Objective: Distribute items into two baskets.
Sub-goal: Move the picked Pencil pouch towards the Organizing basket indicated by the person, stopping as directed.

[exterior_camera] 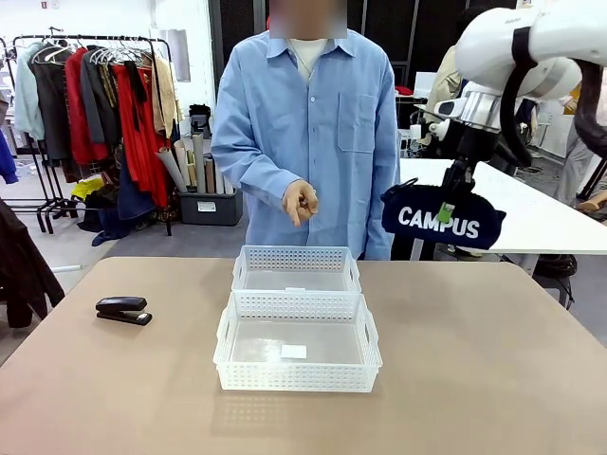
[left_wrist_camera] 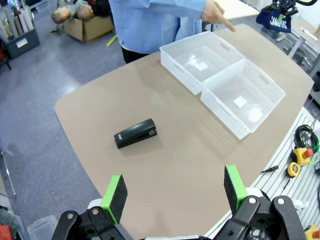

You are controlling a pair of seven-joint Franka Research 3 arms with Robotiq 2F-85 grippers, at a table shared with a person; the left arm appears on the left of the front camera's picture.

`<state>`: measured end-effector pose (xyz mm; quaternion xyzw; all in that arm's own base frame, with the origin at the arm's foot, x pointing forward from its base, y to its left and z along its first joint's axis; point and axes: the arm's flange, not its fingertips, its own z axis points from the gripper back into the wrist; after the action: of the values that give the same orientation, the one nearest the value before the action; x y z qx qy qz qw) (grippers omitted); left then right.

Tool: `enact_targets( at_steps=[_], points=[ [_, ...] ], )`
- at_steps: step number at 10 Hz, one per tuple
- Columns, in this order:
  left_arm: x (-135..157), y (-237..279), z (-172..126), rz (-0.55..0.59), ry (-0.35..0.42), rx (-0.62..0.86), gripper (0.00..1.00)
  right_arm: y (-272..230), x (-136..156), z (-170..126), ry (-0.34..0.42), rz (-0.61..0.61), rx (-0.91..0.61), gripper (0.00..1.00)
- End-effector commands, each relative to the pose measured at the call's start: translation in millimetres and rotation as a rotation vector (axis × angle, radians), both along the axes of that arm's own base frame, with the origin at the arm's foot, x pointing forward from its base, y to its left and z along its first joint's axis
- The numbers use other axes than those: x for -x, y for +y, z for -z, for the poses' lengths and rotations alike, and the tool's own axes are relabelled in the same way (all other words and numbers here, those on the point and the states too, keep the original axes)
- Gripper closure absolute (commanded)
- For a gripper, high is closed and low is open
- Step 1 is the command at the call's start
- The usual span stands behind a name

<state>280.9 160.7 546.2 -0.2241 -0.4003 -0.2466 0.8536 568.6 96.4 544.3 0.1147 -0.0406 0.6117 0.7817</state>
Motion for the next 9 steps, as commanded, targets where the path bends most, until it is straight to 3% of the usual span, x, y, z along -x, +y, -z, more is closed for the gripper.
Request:
enact_targets(
  at_steps=[1, 4, 9],
  points=[
    [0.3, 0.2, 0.5, 0.015, -0.013, 0.003, 0.00, 11.8, -7.3, -2.1, 0.020, 0.046, 0.025, 1.00],
    [0.3, 0.2, 0.5, 0.015, -0.013, 0.003, 0.00, 34.7, -18.4, 14.9, 0.041, 0.044, 0.056, 1.00],
    [0.3, 0.2, 0.5, 0.015, -0.013, 0.003, 0.00, 74.6, -52.6, 41.7, -0.001, 0.008, 0.085, 1.00]
  ],
)
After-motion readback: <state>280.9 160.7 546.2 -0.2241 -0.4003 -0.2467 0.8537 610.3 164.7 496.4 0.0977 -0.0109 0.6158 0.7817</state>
